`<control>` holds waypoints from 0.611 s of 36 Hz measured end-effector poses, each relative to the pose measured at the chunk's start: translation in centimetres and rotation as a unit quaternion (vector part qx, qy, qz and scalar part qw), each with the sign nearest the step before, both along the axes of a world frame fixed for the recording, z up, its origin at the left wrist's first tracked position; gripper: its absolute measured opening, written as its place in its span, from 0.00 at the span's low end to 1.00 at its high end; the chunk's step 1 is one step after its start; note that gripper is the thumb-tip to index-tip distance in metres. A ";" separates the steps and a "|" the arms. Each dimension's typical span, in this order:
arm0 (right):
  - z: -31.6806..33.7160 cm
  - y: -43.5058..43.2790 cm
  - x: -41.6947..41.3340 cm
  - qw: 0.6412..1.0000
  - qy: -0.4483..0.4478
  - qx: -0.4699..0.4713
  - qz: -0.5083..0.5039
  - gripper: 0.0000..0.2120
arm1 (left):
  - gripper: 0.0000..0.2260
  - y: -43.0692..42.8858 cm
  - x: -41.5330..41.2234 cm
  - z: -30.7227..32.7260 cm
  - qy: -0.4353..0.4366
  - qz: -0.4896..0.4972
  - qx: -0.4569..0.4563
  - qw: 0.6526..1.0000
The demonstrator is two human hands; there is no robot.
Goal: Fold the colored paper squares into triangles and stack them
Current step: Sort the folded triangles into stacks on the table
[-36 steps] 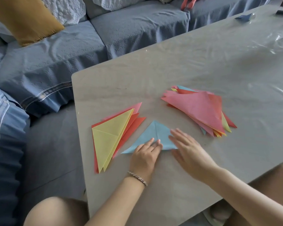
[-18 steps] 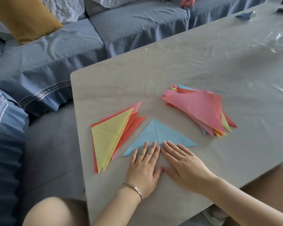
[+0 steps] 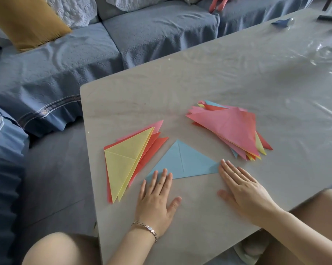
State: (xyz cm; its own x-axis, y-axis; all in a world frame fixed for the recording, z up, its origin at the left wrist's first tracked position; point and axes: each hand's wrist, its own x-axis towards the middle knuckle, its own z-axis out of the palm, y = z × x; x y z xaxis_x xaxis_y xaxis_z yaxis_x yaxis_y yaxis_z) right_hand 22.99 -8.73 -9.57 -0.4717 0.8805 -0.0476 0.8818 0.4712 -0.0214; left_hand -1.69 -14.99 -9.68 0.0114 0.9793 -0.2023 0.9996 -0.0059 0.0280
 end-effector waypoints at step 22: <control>4.5 2.7 -5.0 0.984 0.138 -0.071 -0.087 0.20 | 0.10 -0.2 -2.6 1.7 -0.122 0.057 0.220 0.966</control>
